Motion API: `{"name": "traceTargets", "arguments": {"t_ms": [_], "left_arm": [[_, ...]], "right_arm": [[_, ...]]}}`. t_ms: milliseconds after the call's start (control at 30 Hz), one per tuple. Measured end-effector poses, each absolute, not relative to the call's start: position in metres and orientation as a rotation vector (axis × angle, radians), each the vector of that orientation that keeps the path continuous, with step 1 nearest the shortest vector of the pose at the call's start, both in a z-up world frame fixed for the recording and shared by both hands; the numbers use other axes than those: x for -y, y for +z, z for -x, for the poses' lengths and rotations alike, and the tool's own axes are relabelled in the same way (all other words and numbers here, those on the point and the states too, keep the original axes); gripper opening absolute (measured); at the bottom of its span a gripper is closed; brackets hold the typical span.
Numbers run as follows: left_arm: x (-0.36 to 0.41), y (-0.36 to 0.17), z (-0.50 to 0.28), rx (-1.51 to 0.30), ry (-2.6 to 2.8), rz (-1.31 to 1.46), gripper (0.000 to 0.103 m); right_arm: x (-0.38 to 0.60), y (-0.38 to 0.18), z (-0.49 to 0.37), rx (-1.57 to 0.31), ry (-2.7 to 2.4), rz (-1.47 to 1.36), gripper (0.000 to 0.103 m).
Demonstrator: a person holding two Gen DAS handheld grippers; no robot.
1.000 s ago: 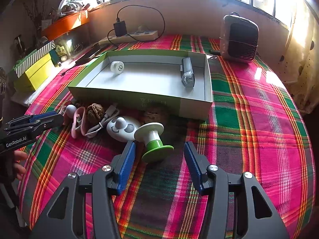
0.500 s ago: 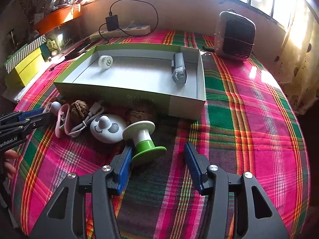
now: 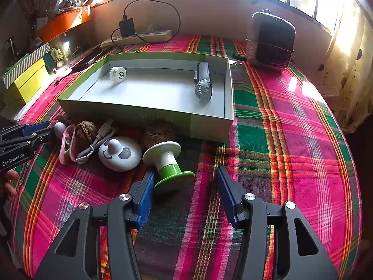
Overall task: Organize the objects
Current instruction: 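Grasp the pink earhook with the left tool while the right tool grasps the green spool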
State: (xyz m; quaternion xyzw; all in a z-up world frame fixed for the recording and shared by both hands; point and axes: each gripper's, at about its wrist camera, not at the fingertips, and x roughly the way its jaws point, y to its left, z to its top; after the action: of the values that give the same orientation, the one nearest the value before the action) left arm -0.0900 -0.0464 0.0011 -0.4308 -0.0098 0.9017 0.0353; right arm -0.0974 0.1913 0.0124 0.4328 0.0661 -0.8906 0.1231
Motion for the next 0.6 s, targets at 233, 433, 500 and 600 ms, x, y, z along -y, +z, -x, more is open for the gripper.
{"name": "traceTargets", "arguments": {"t_ms": [233, 433, 500, 600], "left_arm": [[0.0448, -0.0005, 0.0907, 0.001, 2.801, 1.307, 0.034], [0.0465, -0.0005, 0.0906, 0.023, 2.798, 1.302, 0.034], [0.0466, -0.0005, 0.0907, 0.020, 2.801, 1.304, 0.033], [0.0490, -0.0004, 0.0908, 0.028, 2.818, 1.310, 0.025]], "right_arm": [[-0.1907, 0.0119, 0.0982, -0.193, -2.598, -1.262, 0.052], [-0.1908, 0.0114, 0.0983, -0.194, -2.598, -1.261, 0.052], [-0.1909, 0.0114, 0.0984, -0.195, -2.598, -1.260, 0.052], [-0.1912, 0.0121, 0.0985, -0.188, -2.590, -1.255, 0.044]]}}
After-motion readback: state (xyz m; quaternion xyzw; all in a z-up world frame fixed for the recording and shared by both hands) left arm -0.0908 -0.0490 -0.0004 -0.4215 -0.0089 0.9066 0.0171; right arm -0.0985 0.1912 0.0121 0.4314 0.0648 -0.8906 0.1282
